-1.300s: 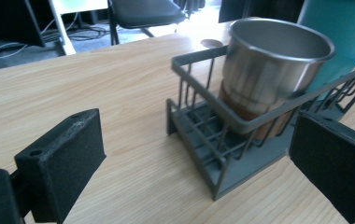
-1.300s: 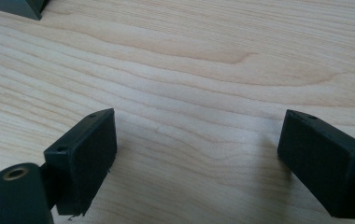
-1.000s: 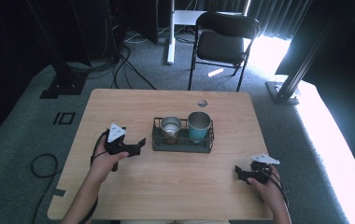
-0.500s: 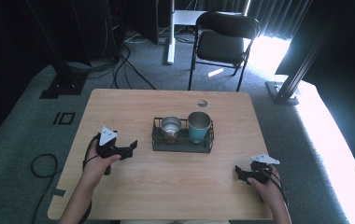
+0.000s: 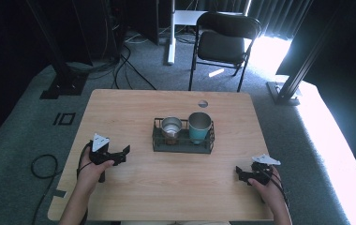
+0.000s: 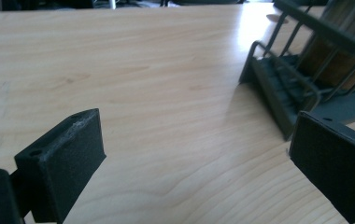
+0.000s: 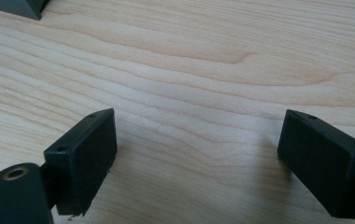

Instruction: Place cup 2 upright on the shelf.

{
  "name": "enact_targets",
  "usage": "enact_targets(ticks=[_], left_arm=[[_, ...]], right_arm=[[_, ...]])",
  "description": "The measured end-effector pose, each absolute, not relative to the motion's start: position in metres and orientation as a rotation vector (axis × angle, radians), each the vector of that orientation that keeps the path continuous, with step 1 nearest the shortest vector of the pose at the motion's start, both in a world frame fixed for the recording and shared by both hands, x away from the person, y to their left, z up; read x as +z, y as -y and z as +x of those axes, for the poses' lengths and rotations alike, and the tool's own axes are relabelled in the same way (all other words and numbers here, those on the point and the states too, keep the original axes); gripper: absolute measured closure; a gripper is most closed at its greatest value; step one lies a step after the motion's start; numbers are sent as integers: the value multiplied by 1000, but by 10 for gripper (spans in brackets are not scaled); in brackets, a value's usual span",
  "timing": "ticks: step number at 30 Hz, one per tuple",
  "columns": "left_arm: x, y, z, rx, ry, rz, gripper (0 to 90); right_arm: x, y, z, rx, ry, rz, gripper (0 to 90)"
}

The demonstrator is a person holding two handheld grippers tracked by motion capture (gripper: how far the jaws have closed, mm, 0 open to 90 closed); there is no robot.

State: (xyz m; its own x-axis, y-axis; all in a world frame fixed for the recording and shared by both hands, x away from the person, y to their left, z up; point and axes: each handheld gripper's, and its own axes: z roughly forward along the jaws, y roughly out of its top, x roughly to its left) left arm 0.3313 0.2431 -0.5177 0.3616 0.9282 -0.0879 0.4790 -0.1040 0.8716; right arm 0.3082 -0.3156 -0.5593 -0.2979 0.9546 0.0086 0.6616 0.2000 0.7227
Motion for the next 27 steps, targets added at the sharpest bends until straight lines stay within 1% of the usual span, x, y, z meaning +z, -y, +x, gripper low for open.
enact_targets(ticks=[14,27], left_arm=[[-534,-259,323,653,-1357,1740,40],[-544,-269,319,661,-1506,1690,40]], right_arm=[[-559,316,308,877,-2035,1499,114],[-559,316,308,877,-2035,1501,114]])
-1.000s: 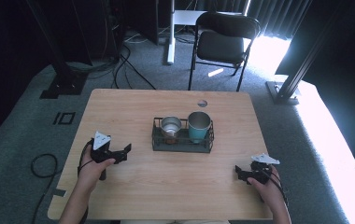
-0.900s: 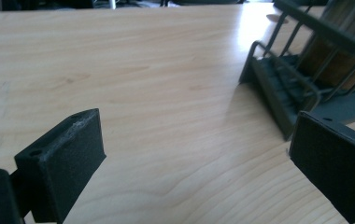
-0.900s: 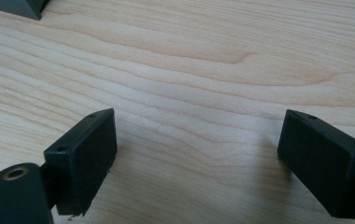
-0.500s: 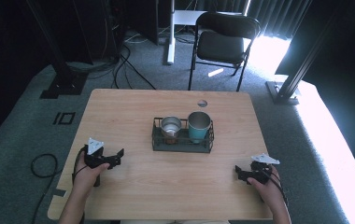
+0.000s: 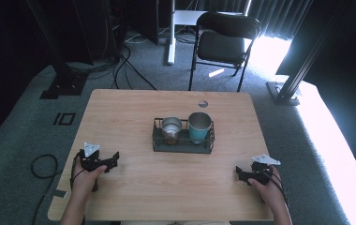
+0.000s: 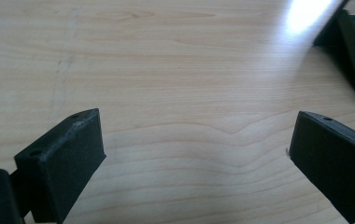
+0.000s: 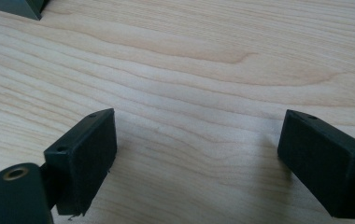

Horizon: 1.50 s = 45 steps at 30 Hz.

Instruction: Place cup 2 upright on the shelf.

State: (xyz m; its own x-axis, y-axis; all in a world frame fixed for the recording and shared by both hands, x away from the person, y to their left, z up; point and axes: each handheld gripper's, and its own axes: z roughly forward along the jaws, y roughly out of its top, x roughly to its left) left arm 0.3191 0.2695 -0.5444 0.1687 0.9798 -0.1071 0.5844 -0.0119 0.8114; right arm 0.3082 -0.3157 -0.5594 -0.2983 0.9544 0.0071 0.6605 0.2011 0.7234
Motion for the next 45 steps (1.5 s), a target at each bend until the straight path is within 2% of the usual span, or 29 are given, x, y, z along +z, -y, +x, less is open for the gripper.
enact_targets(ticks=[26,31,38,45], left_arm=[[-555,-284,302,698,-1676,1721,41],[-556,-283,301,698,-1681,1745,41],[-558,-280,302,665,-1647,1870,27],[-558,-276,303,668,-1658,1863,21]], right_arm=[[-559,316,308,877,-2035,1500,114],[-559,316,308,877,-2035,1500,114],[-559,316,308,878,-2035,1501,113],[-560,316,308,878,-2034,1500,113]])
